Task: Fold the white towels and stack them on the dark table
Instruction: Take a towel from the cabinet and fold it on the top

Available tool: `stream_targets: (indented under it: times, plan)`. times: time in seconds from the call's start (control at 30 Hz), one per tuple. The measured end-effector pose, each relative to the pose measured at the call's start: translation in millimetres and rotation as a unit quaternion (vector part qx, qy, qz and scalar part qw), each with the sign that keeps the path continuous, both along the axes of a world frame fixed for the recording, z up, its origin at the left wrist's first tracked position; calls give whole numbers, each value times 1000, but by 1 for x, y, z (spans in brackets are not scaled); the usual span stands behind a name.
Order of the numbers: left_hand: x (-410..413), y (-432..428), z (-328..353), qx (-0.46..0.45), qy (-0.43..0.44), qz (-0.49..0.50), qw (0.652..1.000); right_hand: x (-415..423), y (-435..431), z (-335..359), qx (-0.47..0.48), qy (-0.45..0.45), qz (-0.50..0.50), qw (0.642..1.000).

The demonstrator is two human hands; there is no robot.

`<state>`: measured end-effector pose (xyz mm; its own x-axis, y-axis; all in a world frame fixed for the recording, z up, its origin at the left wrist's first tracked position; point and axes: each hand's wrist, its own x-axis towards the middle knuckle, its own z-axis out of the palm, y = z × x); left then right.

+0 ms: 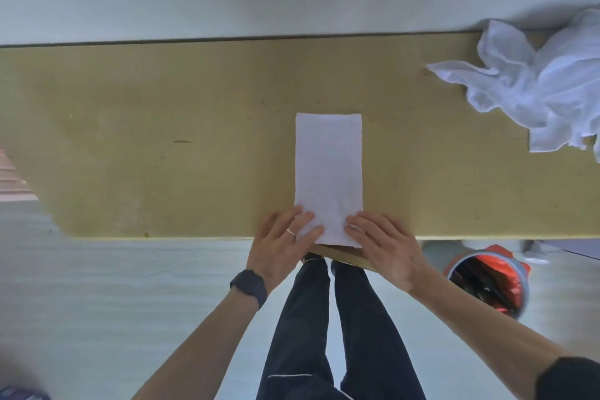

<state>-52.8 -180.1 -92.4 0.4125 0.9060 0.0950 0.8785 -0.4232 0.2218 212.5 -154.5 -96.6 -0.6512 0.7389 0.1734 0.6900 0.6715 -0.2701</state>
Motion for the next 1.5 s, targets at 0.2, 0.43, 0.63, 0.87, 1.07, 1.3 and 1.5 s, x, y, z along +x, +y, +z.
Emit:
stream_targets:
  times: [0.2,0.43,0.63,0.87,1.07,1.3,1.5]
  plan:
    - [-9,-6,4,13,-36,-17,999,1,-4,6,-24,42,-5,999]
    - [-4,33,42,-207,-169,164,949,-9,16,33,-175,132,-130,967]
    - [-9,124,82,-308,-307,292,852,-32,86,76,-317,215,-305,872]
    - [-6,181,59,-300,-343,344,821,-44,150,58,-403,217,-410,789]
    - [7,198,46,-294,-339,376,811,-49,168,43,-428,184,-452,760]
    - [10,211,40,-291,-271,353,847,-51,179,41,-436,112,-456,768]
    - [8,215,31,-271,-202,328,882,-55,185,41,-425,58,-467,773]
